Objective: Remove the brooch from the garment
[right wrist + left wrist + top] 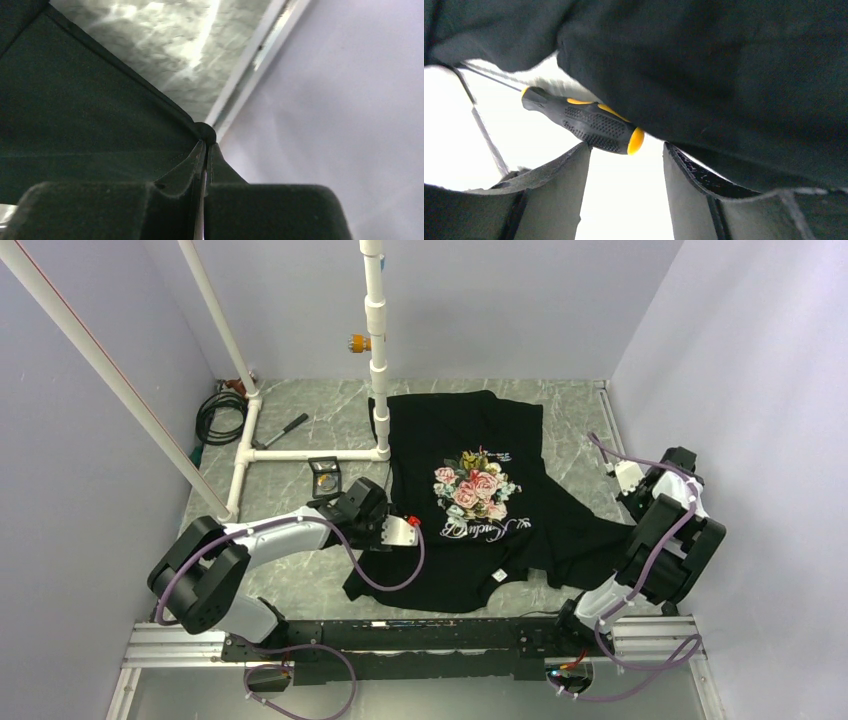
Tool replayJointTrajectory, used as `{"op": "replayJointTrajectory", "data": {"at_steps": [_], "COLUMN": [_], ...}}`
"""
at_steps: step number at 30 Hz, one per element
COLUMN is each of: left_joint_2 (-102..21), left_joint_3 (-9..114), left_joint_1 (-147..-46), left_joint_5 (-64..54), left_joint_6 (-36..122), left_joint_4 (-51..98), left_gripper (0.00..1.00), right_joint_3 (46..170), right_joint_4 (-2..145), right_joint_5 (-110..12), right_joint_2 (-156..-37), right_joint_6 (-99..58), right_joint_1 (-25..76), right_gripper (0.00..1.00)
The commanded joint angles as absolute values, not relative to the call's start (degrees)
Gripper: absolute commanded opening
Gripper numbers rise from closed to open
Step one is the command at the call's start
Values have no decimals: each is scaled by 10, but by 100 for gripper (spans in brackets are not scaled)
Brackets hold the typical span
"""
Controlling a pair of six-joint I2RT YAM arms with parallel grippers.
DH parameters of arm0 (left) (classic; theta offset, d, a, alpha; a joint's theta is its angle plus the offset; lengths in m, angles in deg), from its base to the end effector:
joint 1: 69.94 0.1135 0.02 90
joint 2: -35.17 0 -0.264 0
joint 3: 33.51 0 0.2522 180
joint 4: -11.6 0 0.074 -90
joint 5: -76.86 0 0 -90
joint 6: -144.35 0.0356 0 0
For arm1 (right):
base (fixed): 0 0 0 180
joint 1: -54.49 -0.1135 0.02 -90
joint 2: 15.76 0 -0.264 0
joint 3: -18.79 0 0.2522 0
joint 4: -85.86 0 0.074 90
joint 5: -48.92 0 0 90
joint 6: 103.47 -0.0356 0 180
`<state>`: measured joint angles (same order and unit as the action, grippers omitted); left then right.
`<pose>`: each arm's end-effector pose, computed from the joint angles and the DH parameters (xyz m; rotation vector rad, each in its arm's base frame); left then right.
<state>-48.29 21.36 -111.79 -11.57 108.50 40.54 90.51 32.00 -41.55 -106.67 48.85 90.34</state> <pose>0.2006 -0.1810 0.1626 1.9204 1.7153 0.0452 0.2387 -0.1721 0.1897 -0.6713 2.8464 -0.3214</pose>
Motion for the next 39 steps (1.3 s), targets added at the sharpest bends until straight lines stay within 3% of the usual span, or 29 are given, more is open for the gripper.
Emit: {"op": "replayJointTrajectory", "data": {"at_steps": [1,10,14,16,19,25,31,39], "left_joint_2": [-504,-501,-482,-477,-471,-479,-491,-427], "left_joint_3": [194,198,219,241,259,259,267,253], "left_joint_1": [-1100,-1081,-1082,-1083,-1096,-1128,-1129,-1173], "left_joint_5": [-94,-79,-31,-8,16,33,29,14], "left_joint_6": [1089,1101,1083,1071,1060,1039,1027,1038], "left_joint_4": [493,520,554,578,613,635,640,682], "left_gripper": [59,58,66,70,78,79,78,88], "right_joint_3": [947,963,1004,1025,1032,988,922,861], "right_joint_4": [366,363,297,249,189,110,112,145], "right_joint_5": [-365,-345,-402,-449,-498,-570,-591,-596], "right_joint_2": [-1084,-1088,-1072,-1062,-1042,-1008,-1013,-1024], "right_joint_6": [528,536,498,483,472,469,463,458], "right_joint_1": [917,920,919,918,908,874,847,839], "right_gripper": [0,0,55,63,63,62,59,57]}}
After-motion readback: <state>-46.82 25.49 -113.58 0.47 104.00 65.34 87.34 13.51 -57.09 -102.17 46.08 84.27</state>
